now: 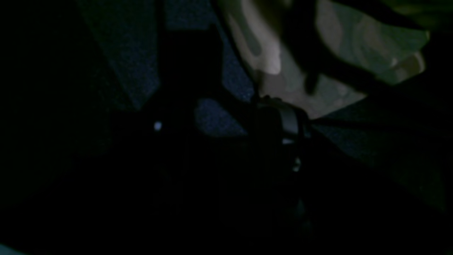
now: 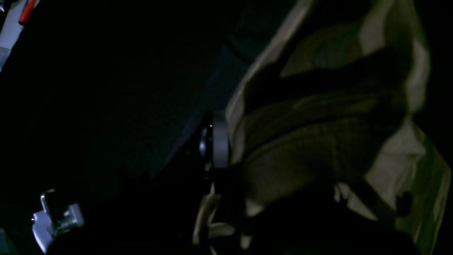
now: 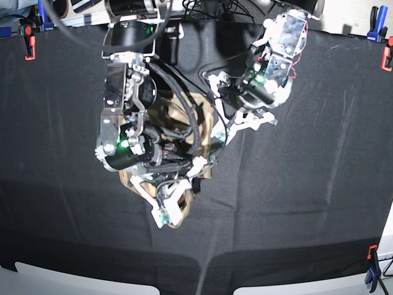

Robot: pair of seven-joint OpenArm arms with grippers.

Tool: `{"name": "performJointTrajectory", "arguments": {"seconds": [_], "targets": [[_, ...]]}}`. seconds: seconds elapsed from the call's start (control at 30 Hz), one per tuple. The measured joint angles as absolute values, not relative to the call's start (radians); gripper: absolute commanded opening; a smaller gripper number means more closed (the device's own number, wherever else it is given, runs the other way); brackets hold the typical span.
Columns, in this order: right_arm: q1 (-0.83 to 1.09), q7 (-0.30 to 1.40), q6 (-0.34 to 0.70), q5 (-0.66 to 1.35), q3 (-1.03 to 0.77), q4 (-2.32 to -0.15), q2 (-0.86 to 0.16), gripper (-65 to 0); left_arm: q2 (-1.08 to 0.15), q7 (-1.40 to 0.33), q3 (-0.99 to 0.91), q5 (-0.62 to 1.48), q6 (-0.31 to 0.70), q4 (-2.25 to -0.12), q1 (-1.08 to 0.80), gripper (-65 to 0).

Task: Layout the t-shirt on the table in an organized manner, then fold the t-shirt properly
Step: 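Press and tuck the folded bundle with both grippers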

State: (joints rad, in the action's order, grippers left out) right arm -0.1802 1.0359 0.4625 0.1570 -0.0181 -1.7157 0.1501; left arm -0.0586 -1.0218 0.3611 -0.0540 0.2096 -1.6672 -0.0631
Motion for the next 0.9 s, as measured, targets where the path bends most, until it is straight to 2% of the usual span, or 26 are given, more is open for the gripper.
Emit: {"name": "performJointTrajectory", "arguments": {"seconds": [0.63,0.73,0.9], "targets": [[-0.179,1.013,0.463,0.202,-0.018,-1.716,0.150,-65.0,-0.059,-1.030,0.361,-0.084,0.210,-1.705,-0.060,-33.2],[-0.180,1.013,0.463,0.202,-0.018,-1.716,0.150,-65.0,-0.059,-1.032,0.361,-0.171,0.088,-1.736,-0.060,-33.2],[-0.180,1.013,0.463,0.202,-0.018,-1.716,0.150,-65.0,-0.059,-1.033,0.361,-0.439,-0.120,-1.776,-0.060,-33.2]]}}
